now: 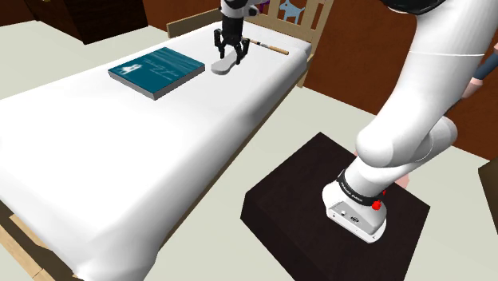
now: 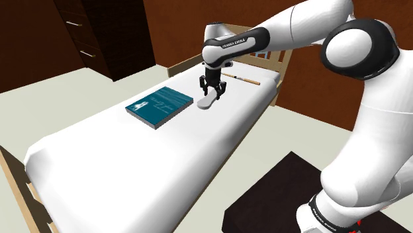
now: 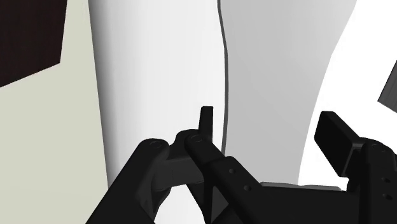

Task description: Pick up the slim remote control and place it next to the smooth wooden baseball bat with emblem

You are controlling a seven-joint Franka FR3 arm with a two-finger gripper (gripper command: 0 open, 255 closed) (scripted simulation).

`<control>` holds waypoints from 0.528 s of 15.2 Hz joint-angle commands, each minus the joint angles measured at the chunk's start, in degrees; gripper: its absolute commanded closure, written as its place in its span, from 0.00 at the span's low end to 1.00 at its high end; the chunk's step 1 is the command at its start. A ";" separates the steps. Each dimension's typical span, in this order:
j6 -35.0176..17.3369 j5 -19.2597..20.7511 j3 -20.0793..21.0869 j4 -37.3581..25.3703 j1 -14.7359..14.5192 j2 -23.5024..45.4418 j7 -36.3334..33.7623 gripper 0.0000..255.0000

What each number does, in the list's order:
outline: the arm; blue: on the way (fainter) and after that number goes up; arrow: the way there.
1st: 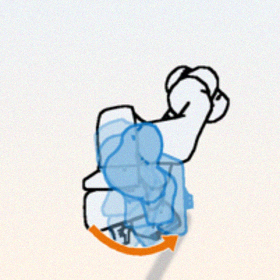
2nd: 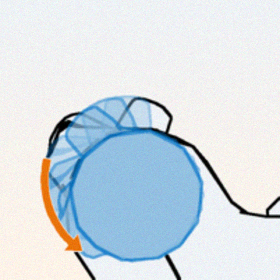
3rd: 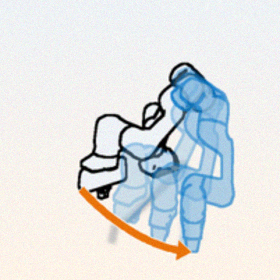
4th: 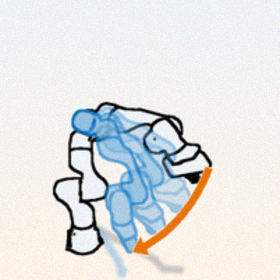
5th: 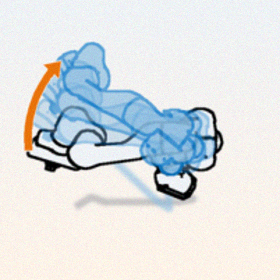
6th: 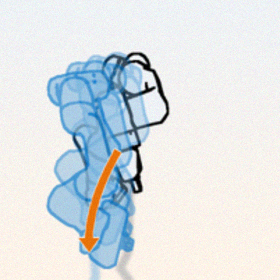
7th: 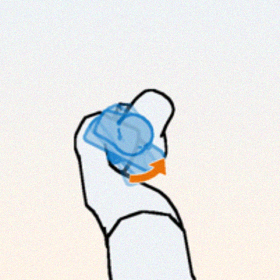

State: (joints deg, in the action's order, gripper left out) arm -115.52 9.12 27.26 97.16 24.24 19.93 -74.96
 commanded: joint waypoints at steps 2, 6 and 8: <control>0.70 0.28 -1.22 -2.46 1.92 1.76 3.37 1.00; 2.58 0.93 -2.79 -7.66 4.01 5.14 7.50 1.00; 3.76 1.30 -3.55 -10.83 4.91 7.16 9.50 1.00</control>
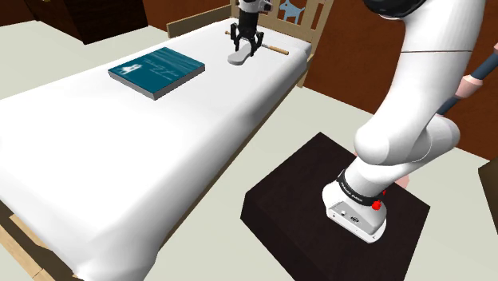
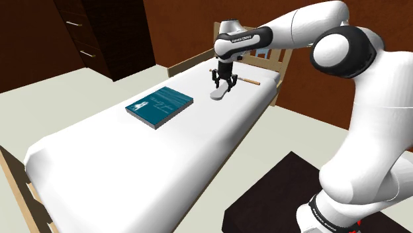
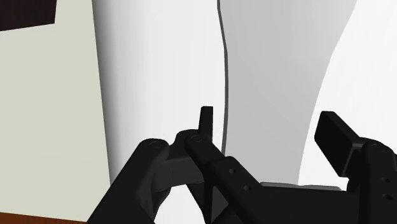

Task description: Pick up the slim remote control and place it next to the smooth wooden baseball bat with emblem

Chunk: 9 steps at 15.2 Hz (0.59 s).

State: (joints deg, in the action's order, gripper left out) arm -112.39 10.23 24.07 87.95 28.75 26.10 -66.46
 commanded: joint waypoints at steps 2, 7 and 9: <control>1.98 0.58 -1.11 -5.22 1.19 3.26 2.96 1.00; 6.47 1.63 -2.93 -16.75 2.57 10.27 7.83 1.00; 8.91 2.08 -3.68 -22.84 2.79 13.85 9.81 1.00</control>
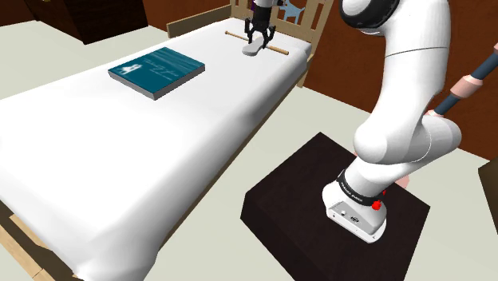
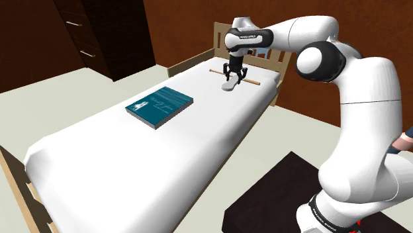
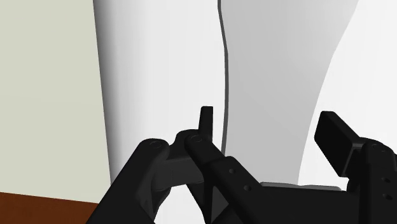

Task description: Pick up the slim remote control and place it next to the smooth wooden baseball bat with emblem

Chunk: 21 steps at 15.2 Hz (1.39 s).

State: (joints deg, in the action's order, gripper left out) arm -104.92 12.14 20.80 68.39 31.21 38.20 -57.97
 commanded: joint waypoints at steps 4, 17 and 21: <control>0.83 0.54 -0.88 -5.07 0.61 4.15 2.30 1.00; -7.09 1.31 -1.38 1.01 1.12 6.15 1.67 1.00; -7.08 1.31 -1.39 0.99 1.11 6.17 1.67 1.00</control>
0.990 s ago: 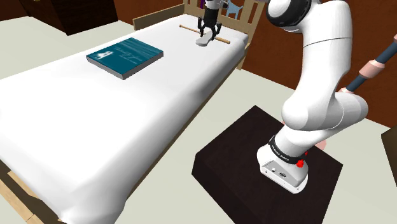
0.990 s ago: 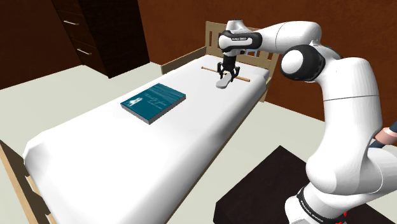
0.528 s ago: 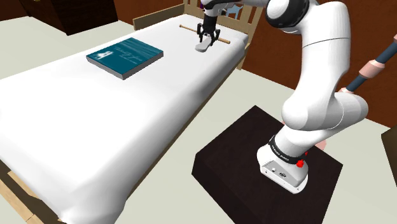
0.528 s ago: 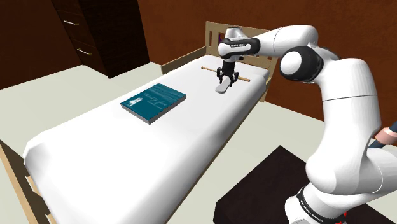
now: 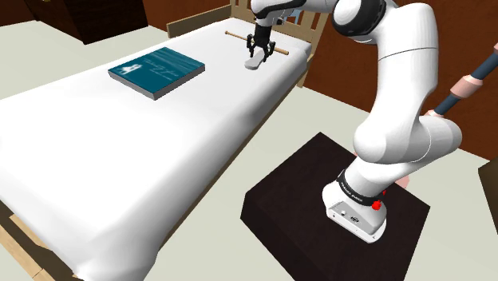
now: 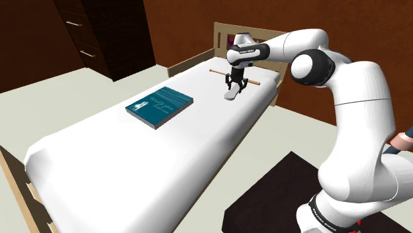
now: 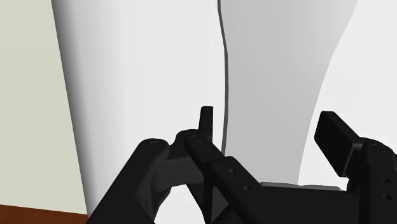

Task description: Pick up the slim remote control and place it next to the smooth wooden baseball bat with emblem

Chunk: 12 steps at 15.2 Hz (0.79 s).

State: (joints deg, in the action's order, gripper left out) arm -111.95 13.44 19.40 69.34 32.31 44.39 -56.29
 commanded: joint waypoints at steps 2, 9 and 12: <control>-0.05 0.00 0.00 0.04 0.01 -0.03 -0.01 1.00; 1.46 -0.20 0.14 -0.89 -0.01 -0.64 0.14 0.00; 5.96 -0.66 0.44 -4.23 -0.22 -1.89 0.55 0.00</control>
State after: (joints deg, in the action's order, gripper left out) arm -107.34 12.97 19.68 65.62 32.16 43.28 -55.71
